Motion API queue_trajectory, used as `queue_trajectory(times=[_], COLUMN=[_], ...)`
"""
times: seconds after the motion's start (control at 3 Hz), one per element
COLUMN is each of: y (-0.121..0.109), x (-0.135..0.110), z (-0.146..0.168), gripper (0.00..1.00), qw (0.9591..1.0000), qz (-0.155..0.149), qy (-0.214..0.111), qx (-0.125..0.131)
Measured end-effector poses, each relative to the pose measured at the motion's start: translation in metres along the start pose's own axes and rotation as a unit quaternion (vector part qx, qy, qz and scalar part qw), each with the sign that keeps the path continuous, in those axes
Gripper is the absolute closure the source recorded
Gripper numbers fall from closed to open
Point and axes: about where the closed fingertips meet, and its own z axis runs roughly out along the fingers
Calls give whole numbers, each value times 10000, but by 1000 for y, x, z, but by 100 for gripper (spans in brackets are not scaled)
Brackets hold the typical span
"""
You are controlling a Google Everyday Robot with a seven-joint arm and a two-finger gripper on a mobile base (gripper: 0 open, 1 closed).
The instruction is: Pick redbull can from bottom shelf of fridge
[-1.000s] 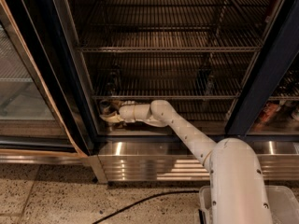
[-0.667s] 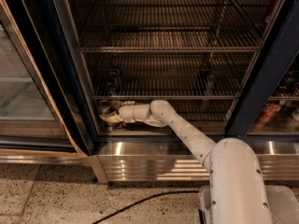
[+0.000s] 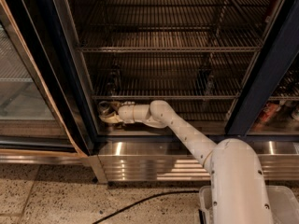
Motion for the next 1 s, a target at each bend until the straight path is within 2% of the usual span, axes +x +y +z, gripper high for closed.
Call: queue_trajectory(times=[0.33,0.67,1.0], y=[12,27,45], x=[-22,-54,-77], z=[-13,-43,-71], gripper=[100,100,100], qw=[9996,9982,9971], qz=[-123,-348,-534], qy=[-237,-445,-456], qx=[43,199,296])
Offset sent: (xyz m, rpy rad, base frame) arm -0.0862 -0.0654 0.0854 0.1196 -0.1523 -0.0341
